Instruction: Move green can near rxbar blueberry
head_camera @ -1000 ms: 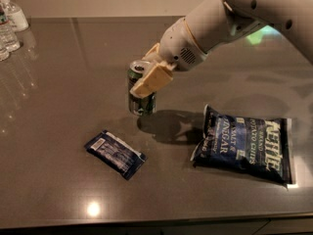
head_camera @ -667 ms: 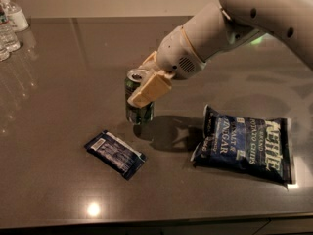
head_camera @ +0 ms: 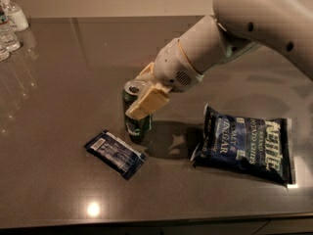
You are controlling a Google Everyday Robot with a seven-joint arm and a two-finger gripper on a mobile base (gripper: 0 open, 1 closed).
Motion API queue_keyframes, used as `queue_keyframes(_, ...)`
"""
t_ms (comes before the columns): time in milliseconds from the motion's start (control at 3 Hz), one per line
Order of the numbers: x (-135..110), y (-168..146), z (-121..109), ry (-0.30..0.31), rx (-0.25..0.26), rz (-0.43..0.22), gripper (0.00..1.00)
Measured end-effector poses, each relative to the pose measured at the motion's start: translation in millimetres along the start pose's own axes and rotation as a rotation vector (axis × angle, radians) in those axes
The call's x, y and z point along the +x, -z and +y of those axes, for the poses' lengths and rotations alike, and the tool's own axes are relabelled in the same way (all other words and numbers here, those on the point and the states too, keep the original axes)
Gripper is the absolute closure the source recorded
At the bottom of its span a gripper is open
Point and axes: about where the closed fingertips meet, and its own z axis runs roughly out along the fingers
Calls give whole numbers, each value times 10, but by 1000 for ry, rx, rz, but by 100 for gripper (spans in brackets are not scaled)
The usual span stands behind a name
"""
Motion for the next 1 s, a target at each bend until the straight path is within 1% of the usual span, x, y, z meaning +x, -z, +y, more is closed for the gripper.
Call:
queue_keyframes(333, 43, -53, 32, 14, 18, 18, 59)
queue_keyframes(1000, 108, -118, 49, 11, 17, 29, 13)
